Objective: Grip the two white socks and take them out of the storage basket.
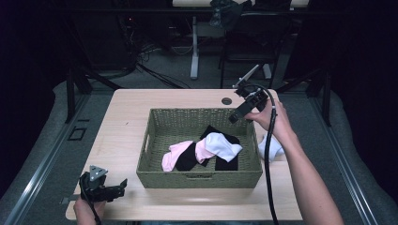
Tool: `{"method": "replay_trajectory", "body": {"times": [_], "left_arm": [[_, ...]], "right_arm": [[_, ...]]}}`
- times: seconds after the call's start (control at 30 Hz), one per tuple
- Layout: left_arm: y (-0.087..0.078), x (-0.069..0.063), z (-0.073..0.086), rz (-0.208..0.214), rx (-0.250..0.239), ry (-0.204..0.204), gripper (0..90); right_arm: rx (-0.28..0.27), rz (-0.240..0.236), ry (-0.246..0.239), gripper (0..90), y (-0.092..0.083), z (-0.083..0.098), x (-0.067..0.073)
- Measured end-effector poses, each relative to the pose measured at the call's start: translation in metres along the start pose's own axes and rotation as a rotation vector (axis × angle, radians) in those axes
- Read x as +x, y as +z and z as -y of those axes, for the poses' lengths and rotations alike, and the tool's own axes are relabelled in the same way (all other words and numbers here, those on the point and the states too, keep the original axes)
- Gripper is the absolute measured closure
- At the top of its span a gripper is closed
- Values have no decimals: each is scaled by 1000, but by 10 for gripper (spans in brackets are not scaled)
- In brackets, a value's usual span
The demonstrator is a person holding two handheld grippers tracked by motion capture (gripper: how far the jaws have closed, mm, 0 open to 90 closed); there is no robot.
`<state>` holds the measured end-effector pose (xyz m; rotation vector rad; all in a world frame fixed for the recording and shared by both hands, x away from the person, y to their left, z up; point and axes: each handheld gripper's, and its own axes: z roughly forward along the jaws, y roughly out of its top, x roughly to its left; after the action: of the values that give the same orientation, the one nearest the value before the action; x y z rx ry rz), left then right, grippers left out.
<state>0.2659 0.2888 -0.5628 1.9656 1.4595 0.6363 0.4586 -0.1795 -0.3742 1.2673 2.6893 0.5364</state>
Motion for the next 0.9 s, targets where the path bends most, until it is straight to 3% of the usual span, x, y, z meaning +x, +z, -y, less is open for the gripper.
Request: {"method": "replay_trajectory", "body": {"times": [0.37, 0.5, 0.87, 0.9], "left_arm": [[0, 0, 0, 2, -2, 0, 1], [1, -2, -3, 6, 2, 15, 1], [-1, 0, 0, 1, -1, 5, 1], [-1, 0, 0, 1, 2, 8, 1]], "right_arm": [[14, -22, -41, 30, 34, -14, 24], [31, -27, -45, 44, 50, -14, 27], [98, -33, -36, 116, 93, -9, 30], [115, -32, -54, 125, 95, -10, 30]]}}
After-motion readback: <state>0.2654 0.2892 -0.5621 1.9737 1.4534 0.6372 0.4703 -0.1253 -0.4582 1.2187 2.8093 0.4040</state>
